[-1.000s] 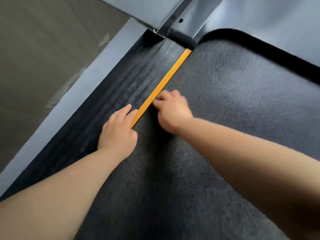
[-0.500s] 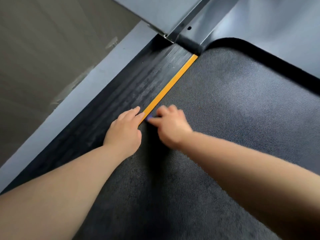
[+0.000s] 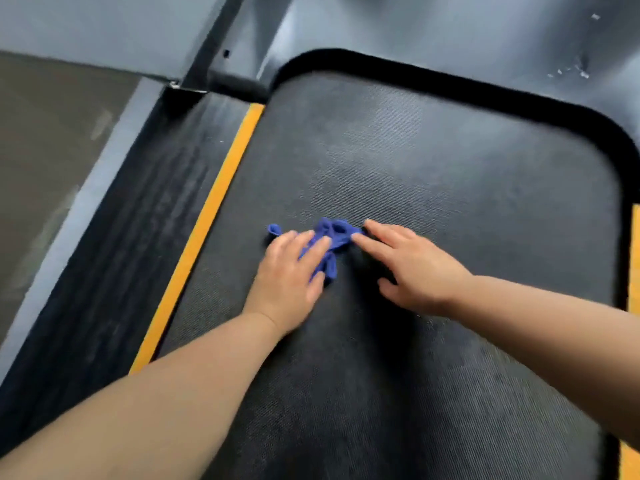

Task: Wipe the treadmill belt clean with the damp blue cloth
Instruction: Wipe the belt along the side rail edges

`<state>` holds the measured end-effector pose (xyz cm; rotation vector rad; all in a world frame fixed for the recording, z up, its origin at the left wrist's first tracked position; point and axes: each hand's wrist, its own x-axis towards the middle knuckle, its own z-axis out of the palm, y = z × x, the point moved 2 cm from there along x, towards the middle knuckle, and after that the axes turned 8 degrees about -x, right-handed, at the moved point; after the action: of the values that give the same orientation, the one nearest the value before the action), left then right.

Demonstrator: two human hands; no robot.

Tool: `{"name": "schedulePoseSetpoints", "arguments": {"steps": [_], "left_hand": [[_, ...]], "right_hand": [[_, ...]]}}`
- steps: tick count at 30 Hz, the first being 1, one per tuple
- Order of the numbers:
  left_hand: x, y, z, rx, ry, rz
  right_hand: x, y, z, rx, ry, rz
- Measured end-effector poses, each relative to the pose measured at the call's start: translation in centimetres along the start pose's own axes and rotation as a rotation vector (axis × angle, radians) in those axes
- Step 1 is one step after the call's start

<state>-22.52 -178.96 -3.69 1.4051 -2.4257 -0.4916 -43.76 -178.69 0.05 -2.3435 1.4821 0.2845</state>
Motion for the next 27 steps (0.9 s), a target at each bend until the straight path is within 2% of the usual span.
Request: {"name": "schedulePoseSetpoints", "arguments": {"steps": [4,7,8,10,13,15,17,19,21,22,23,25,27], "left_hand": [[4.4,-1.1,0.0,0.022,0.058,0.043],[8.6,1.7,0.6,-0.107,0.031,-0.048],[8.8,3.3,0.9,-0.138,0.011,-0.019],[6.9,6.8,1.9,-0.174,-0.076,0.210],[0.2,10.5,3.7,-0.133,-0.328,0.671],[0.1,10.3,4.3,-0.093,-0.366,0.806],[3.4,10.3,5.1,-0.167,-0.255,0.735],[7.7,10.2,5.6,-0.182,-0.121,0.564],[10.8,10.3,5.9,-0.165,-0.077,0.364],[11.1,10.9,5.7,-0.170,-0.084,0.313],[10.4,11.6,6.0,-0.176,-0.085,0.338],[6.8,13.3,6.2,-0.201,-0.185,0.563],[1.7,14.2,6.1,-0.243,-0.386,0.864]], "right_hand": [[-6.3,3.4,0.1,-0.023,-0.056,0.262],[-10.9,4.7,0.3,-0.002,-0.189,0.416],[-12.1,4.9,0.4,-0.002,-0.217,0.457],[-13.8,5.5,0.7,0.001,-0.212,0.550],[-15.3,6.2,1.7,0.090,-0.108,0.762],[-15.6,5.7,3.0,0.161,-0.067,0.844],[-16.1,4.9,4.5,0.220,-0.031,0.889],[-17.0,4.1,5.9,0.233,0.007,0.922],[-17.9,3.8,6.9,0.182,0.020,0.946],[-18.4,3.9,7.3,0.133,0.020,0.960],[-19.0,4.1,7.5,0.072,0.023,0.980],[-20.3,4.8,7.7,-0.015,0.043,1.027],[-21.5,5.0,7.9,0.007,0.070,1.058]]}}
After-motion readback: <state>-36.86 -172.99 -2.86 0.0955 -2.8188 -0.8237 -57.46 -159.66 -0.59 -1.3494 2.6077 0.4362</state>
